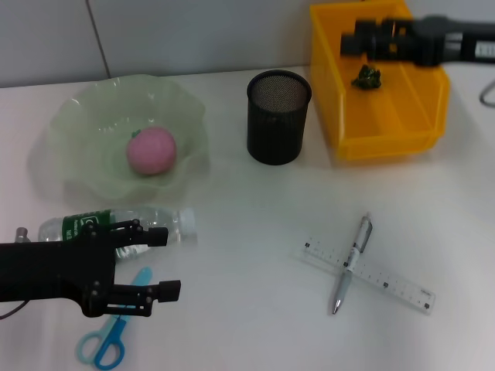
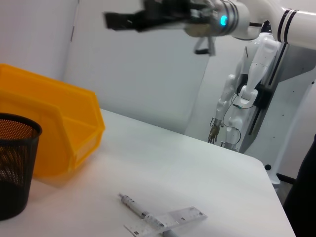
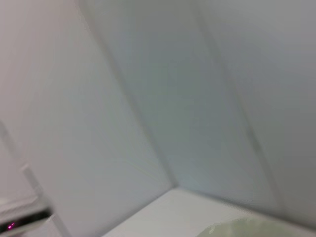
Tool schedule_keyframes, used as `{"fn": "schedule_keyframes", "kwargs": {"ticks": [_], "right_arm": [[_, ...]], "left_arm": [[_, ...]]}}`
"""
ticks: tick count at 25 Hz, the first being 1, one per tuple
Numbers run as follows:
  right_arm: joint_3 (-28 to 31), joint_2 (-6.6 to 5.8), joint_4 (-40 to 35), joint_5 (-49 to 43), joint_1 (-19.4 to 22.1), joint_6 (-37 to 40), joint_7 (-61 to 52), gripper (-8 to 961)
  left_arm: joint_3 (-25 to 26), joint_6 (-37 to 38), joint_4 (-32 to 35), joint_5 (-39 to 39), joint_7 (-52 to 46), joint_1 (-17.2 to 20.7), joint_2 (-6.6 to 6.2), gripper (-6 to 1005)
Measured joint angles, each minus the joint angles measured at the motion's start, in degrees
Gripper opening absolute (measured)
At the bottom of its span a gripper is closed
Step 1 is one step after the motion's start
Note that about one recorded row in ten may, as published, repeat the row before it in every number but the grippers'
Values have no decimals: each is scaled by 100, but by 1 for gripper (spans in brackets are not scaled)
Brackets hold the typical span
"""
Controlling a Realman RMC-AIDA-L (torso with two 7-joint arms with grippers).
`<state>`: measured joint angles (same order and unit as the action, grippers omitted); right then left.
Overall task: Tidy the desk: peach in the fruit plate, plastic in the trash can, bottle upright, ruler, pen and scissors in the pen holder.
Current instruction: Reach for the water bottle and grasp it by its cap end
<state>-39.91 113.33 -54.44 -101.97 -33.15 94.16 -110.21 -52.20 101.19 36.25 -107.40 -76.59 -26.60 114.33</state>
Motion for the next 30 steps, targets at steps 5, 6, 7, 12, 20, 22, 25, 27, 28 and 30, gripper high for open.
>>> {"fn": "schedule_keyframes", "kwargs": {"ticks": [5,6,7,12,20,22,25,27,28,30], "right_arm": [[36,11,45,-336,177,862,487,762],[31,23,51,-435,216,975,593,762],[27,30,59,-526,244,1071,684,762],[10,41,221,-948,342,1398,1107,761],[-176,46,748,-1771,315,1484,1778,761],[-223,55,816,-1836,324,1446,1955,761],[-209,98,823,-1848,391,1372,2241,761],[-201,113,818,-1845,419,1279,2338,761],[-202,117,817,-1844,424,1239,2357,761],[-201,117,820,-1844,420,1172,2372,761]], "left_arm": [[0,-2,9,0,-52,-19,0,859],[0,-11,10,0,-55,-27,-3,859],[3,-23,10,0,-58,-37,-5,859],[10,-51,10,-6,-127,-118,-30,858],[8,-163,6,-59,-236,-299,-51,858],[4,-208,5,-82,-277,-364,-52,858],[3,-264,5,-128,-360,-483,-56,858],[-3,-291,55,-145,-470,-598,-62,858],[-3,-291,55,-145,-470,-598,-62,858],[-45,-376,430,-344,-822,-844,-49,857]]}}
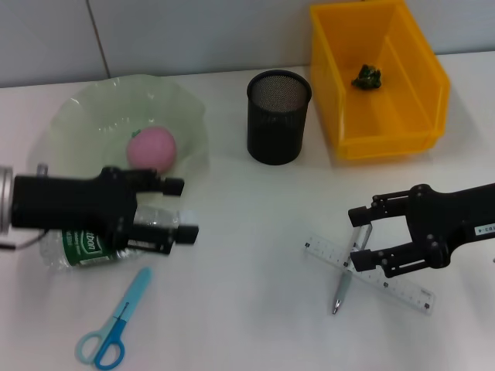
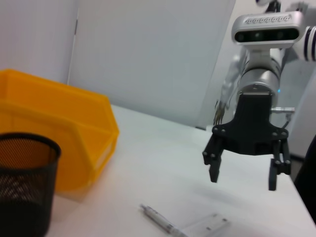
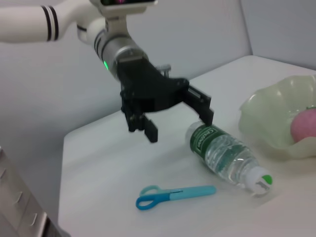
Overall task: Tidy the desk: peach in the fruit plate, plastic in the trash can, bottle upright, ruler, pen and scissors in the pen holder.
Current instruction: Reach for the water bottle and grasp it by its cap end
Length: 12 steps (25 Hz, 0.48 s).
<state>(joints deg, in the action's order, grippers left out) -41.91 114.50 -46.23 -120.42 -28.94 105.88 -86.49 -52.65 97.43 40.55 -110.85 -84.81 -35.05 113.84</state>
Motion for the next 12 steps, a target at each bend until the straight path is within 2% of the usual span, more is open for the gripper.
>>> {"fn": "schedule_keyframes", "kwargs": {"ticks": [2,8,10,11,12], "right_arm": [[-1,1,7,0,-21,-36,0,761],[2,-10,9,10,-58,-161,-21,762],[7,-28,9,18,-63,-215,-28,761],[7,-28,9,18,-63,-215,-28,761],[8,-35,9,19,-63,-228,-33,761]], "left_arm": [[-2,-77,246,-213,-188,-137,40,857],[-75,-212,1347,-1769,-1190,-954,408,856],[-402,-208,1632,-2245,-1623,-1246,459,855],[-787,-219,1795,-2466,-1961,-1412,464,854],[-967,-229,1872,-2564,-2122,-1482,464,853]]}}
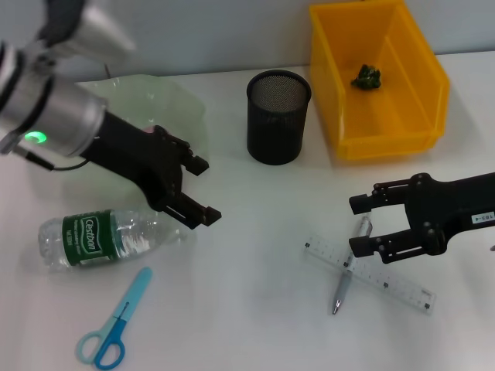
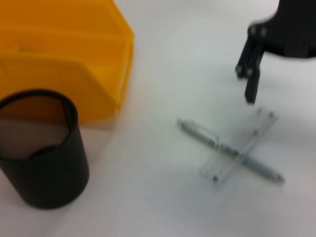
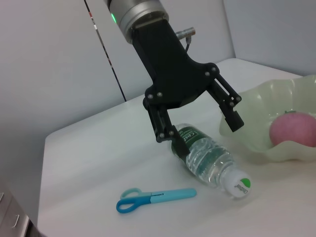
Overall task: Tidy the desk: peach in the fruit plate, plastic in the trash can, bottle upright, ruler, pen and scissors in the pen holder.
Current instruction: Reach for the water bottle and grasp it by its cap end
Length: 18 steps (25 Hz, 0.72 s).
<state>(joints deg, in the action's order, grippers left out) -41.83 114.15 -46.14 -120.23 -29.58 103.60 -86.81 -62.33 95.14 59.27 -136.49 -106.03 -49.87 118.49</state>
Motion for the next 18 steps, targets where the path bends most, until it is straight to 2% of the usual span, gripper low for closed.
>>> {"fn": "schedule_keyframes", "kwargs": {"ticks": [2,5,6,10,18], "right_arm": [[0,-2,3,0,-3,-10,-2,761],[6,-9,6,2,-6,-16,-4,762],[6,-9,6,2,-6,-16,-4,762],[11,-15,6,3,-6,-17,-13,762],[9,-15,3,2,-4,-16,-16,762]], "left_arm": [[-152,-5,75,-90,-125,-50,2,852],[-1126,-33,393,-639,-810,-364,36,850],[-1126,-33,393,-639,-810,-364,36,849],[-1788,-200,302,-860,-1135,-547,61,846],[-2423,-675,86,-996,-1382,-587,66,841]]}}
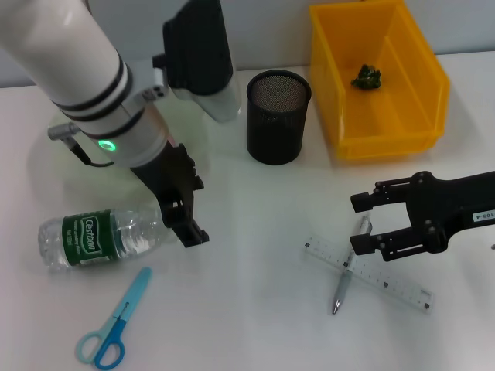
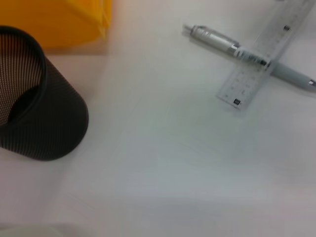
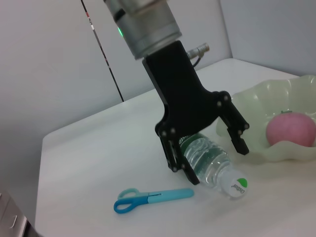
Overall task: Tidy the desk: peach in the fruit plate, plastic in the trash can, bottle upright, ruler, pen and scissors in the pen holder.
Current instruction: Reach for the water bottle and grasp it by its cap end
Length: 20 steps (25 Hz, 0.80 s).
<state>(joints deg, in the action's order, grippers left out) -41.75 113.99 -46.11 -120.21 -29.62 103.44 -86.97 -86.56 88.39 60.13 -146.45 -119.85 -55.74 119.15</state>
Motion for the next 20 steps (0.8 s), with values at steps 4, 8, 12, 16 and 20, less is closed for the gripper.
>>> {"fn": "schedule_keyframes", "kwargs": {"ticks": [4,8,12,16,20], "right_arm": [[0,0,6,-15,0,5,-2,762],[0,0,7,-18,0,20,-3,762],[-14,9,6,-22,0,33,-4,761],[-32,21,6,-24,0,35,-4,761],[-43,30,6,-27,-7,28,-4,761]], "left_arm": [[-336,-193,-108,-5,-114,16,2,838],[-525,-352,-119,-4,-154,85,3,835],[-668,-489,-135,-8,-164,149,3,832],[-721,-614,-196,-11,-164,201,3,829],[-725,-674,-249,-16,-163,210,3,827]]}}
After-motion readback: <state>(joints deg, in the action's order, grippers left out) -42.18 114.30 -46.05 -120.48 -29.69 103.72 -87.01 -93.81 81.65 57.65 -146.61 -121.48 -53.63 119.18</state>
